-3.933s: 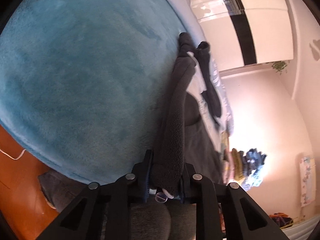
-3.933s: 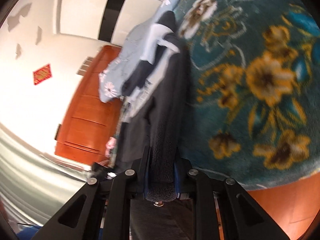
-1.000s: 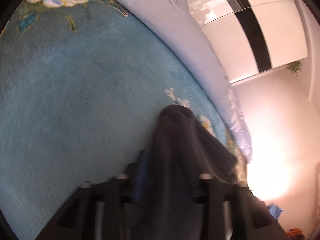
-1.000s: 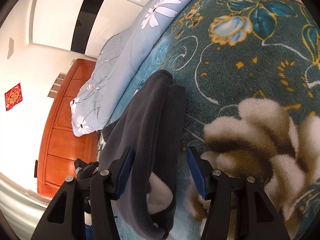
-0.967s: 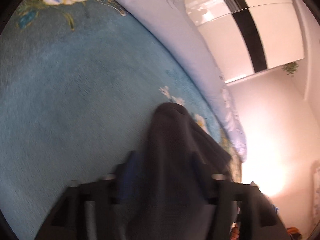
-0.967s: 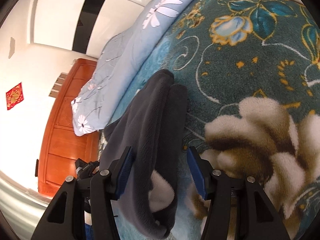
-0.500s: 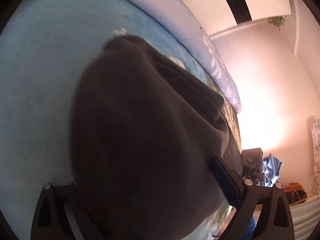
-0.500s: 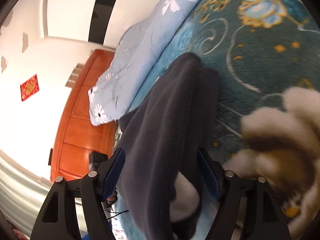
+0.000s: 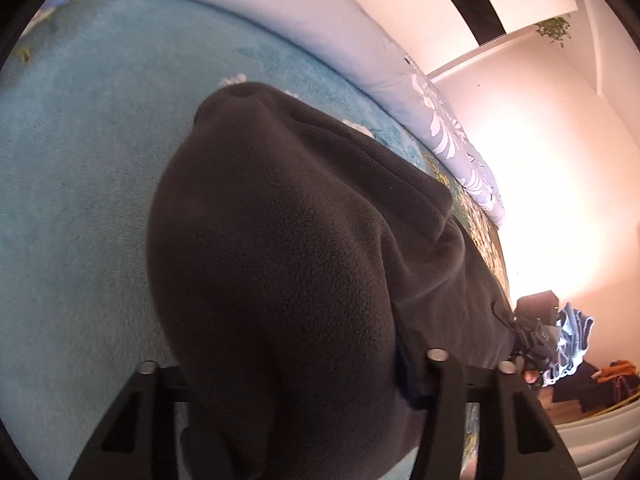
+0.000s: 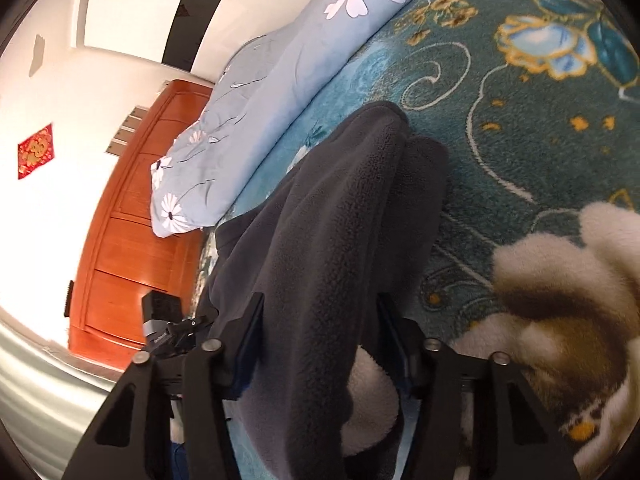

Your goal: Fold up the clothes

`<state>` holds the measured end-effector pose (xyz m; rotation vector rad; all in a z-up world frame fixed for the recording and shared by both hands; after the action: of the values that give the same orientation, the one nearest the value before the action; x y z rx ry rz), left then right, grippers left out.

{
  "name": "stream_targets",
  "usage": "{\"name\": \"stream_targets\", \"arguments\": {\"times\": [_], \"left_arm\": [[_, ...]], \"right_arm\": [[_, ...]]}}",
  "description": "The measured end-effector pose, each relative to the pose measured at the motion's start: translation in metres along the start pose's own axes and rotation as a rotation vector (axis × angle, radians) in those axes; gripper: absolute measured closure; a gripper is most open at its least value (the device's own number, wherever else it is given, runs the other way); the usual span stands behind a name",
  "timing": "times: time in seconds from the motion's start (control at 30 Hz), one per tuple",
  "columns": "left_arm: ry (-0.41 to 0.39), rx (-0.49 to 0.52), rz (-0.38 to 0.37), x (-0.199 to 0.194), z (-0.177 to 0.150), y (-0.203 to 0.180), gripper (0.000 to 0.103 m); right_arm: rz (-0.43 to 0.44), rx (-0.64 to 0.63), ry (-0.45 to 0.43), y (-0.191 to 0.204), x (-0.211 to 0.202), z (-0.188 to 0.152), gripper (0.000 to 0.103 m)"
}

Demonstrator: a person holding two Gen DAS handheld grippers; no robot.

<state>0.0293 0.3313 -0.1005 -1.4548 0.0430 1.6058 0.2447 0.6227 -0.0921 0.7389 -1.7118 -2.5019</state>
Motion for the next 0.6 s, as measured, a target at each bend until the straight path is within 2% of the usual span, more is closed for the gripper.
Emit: {"name": "stream_targets", "arguments": {"times": [0.13, 0.37, 0.6], "left_arm": [[-0.051, 0.019, -0.018, -0.026, -0.01, -0.021, 0.06], [-0.124, 0.116, -0.08, -0.099, -0.055, -0.076, 0.061], [-0.174, 0.199, -0.126, -0.159, -0.095, -0.14, 0.061]], "right_arm": [[0.018, -0.033, 0.0, 0.023, -0.015, -0.01, 0.06], [0.069, -0.101, 0.007, 0.072, -0.047, -0.034, 0.061], [0.113, -0.166, -0.016, 0.122, -0.11, -0.071, 0.061]]}}
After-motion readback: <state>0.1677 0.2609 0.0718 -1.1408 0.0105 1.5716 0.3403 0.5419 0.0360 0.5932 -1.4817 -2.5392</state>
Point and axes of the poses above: each gripper's, at about its wrist camera, not at the fingertips, and x roughly the way its jaws point, y to its left, z to its top, the point moved 6 cm from there along x, roughly the way its jaws point, and after that the axes turned 11 degrees about z, right-handed, at the moved point
